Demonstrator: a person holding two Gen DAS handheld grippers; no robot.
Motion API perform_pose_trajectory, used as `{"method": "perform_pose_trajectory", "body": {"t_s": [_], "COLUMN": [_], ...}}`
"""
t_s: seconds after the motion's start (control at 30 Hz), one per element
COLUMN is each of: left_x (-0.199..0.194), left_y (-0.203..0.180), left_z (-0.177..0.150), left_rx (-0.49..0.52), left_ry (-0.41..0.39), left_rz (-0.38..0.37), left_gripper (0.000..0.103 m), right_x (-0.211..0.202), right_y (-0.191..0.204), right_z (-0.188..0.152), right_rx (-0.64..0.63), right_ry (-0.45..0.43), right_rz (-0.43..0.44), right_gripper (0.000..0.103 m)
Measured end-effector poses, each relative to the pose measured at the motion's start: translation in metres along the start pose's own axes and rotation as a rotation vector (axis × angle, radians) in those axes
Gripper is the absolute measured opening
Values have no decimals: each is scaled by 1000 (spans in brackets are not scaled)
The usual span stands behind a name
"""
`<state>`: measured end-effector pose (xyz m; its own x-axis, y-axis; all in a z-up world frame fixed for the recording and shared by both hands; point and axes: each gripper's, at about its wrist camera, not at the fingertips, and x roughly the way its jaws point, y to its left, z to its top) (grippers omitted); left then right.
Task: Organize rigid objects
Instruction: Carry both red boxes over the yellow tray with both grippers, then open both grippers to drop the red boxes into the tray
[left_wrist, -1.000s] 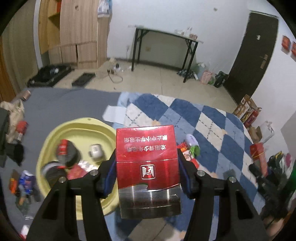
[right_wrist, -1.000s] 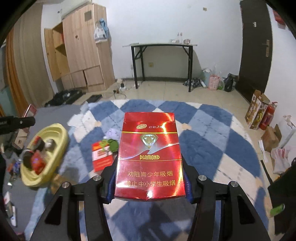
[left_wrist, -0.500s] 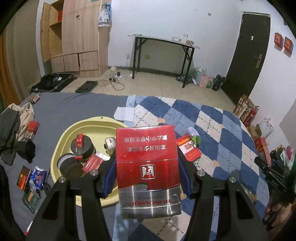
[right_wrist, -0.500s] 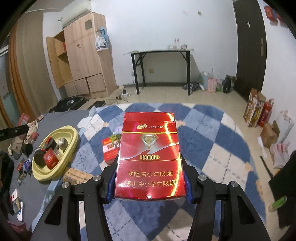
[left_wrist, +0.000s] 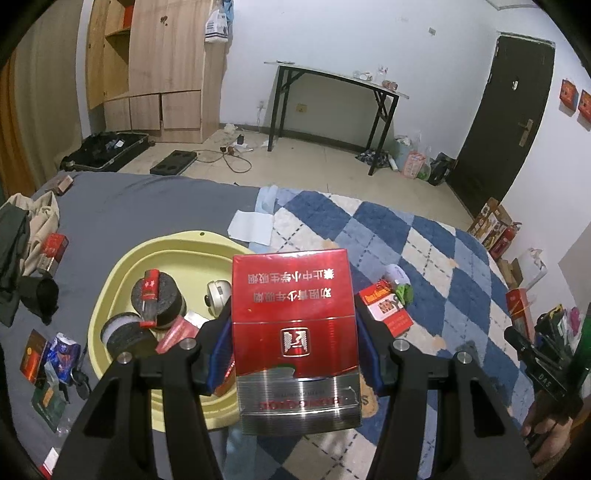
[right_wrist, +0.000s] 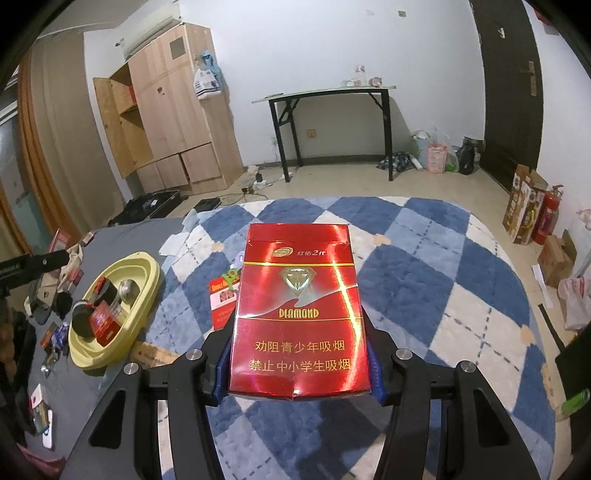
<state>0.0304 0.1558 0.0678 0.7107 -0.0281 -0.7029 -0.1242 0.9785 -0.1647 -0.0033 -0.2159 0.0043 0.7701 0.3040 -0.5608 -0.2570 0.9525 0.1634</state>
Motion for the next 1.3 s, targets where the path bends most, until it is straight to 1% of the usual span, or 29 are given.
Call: {"method": "perform_pose_trajectory", "body": {"t_s": [0.23, 0.4, 0.5, 0.57, 0.67, 0.73, 0.83, 0.9, 0.97, 1.03, 1.1, 1.13, 1.17, 1.2, 1.3], "left_x": [3, -2, -5, -7, -9, -9, -7, -3, 5, 17, 30, 37, 41, 47, 62], "left_y": [1, 11, 26, 40, 73, 99, 128, 145, 159, 168, 176, 183, 187, 193, 203], "left_z": [1, 4, 6, 10, 15, 16, 14, 11, 8, 7, 7, 5, 4, 4, 6], "left_rx": [9, 27, 20, 13, -43, -103, -139, -172, -202, -213, -247, -278, -299, -316, -318], "left_ry": [9, -1, 1, -5, -8, -7, 5, 15, 28, 51, 74, 86, 95, 105, 136], "left_rz": [1, 23, 35, 57, 88, 125, 179, 179, 165, 170, 172, 162, 158, 159, 150], "left_gripper": [59, 59, 59, 59, 59, 59, 58, 58, 58, 58, 58, 58, 58, 58, 58], "right_x": [20, 25, 24, 23, 24, 26, 31, 36, 44, 61, 85, 101, 114, 125, 164], "right_y": [4, 9, 12, 16, 30, 50, 87, 121, 157, 196, 231, 249, 262, 270, 292], "right_z": [-3, -2, 0, 1, -3, -6, -8, -8, -6, -5, -2, -1, 0, 3, 14], "right_rx": [-39, -55, -59, -66, -105, -154, -182, -222, -282, -340, -373, -383, -397, -405, -427], "right_ry": [33, 45, 44, 42, 47, 63, 93, 114, 127, 145, 177, 206, 225, 236, 299], "right_rz": [-3, -2, 1, 11, 35, 69, 156, 221, 259, 295, 318, 331, 329, 329, 315], "right_gripper": [55, 55, 55, 55, 55, 55, 55, 55, 55, 55, 55, 55, 55, 55, 55]}}
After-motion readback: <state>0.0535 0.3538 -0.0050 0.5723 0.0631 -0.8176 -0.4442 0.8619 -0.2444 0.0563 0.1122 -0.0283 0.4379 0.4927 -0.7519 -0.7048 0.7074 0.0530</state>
